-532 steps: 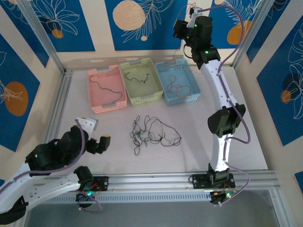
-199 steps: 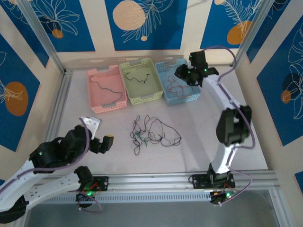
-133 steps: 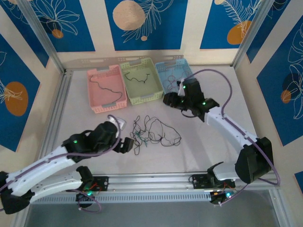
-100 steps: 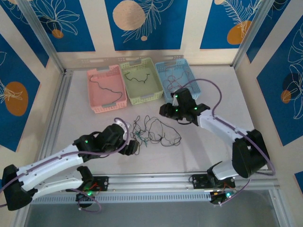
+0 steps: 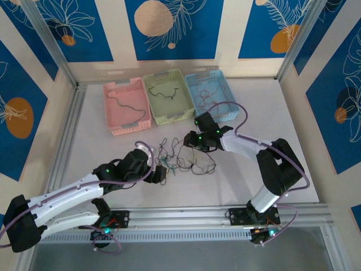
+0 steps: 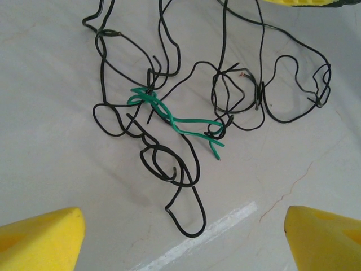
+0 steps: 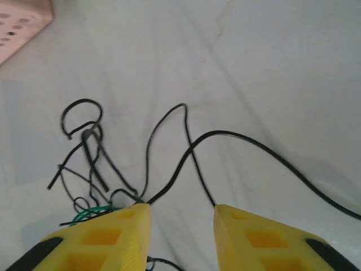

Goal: Untangle the cables

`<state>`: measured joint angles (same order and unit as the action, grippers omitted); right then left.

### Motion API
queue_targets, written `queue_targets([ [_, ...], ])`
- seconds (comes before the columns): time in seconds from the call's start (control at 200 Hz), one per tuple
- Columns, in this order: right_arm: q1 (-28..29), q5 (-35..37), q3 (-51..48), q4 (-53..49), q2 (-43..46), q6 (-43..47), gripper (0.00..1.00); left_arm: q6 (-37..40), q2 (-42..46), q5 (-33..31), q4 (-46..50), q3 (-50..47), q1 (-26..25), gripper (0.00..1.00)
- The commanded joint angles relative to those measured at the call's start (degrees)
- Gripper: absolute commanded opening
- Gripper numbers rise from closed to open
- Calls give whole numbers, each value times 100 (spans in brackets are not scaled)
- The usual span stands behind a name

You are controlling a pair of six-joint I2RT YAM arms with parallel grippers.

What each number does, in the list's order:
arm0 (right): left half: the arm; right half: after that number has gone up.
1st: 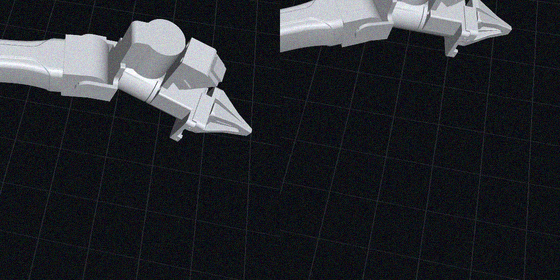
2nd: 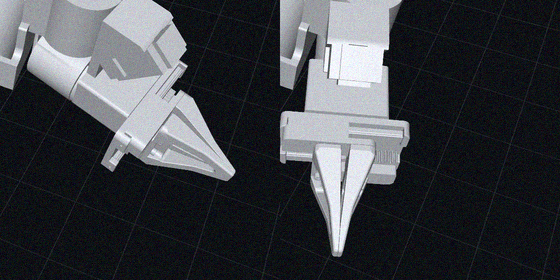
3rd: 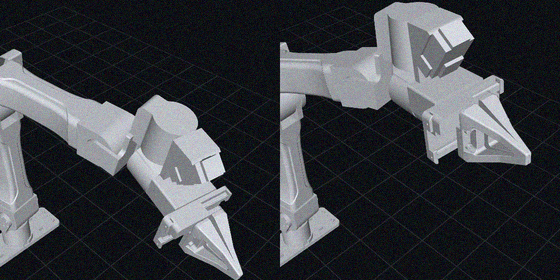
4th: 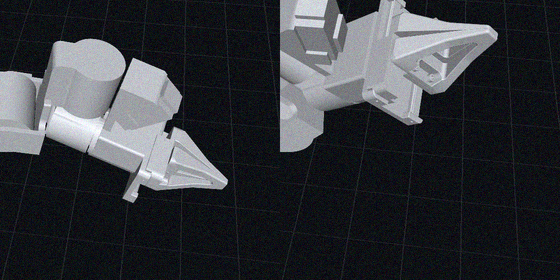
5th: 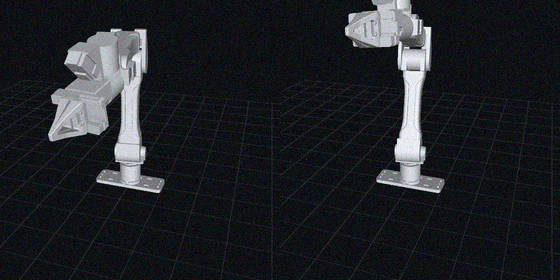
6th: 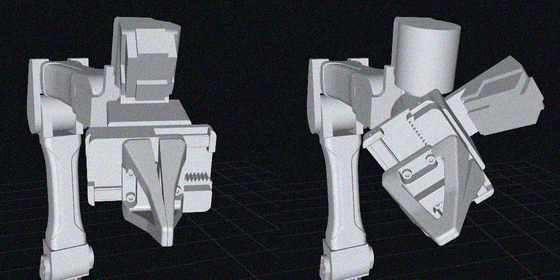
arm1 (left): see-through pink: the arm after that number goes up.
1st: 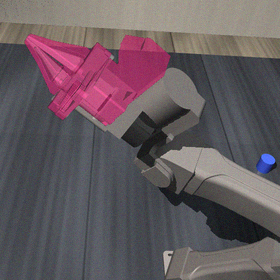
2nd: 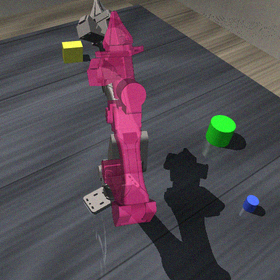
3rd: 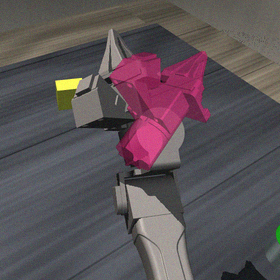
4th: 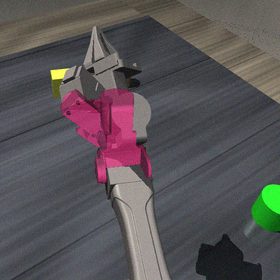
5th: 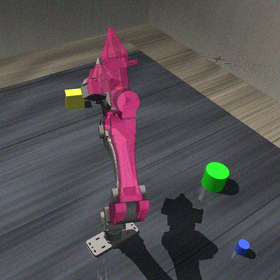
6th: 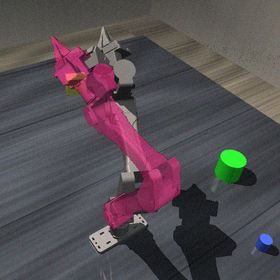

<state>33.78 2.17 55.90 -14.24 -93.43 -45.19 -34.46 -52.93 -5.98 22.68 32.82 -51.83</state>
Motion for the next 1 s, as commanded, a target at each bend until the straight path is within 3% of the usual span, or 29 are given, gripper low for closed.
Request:
queue_targets([
  [0.0,-91,218,276,-207,-185,65,35,-131,98,119,-161,-109,86,91],
  [0.355,-38,169,645,-536,-620,160,34,-87,81,149,-73,-99,119,91],
  [0.46,-34,30,694,-550,-708,215,26,-113,82,237,-70,-72,151,91],
  [0.65,-64,5,413,-220,-492,205,6,-131,175,1177,-461,98,331,91],
  [0.835,-76,11,50,156,-190,171,0,262,-486,1175,-302,739,465,88],
  [0.995,-199,-127,-164,383,-55,66,0,480,-1479,1463,-699,1354,953,84],
])
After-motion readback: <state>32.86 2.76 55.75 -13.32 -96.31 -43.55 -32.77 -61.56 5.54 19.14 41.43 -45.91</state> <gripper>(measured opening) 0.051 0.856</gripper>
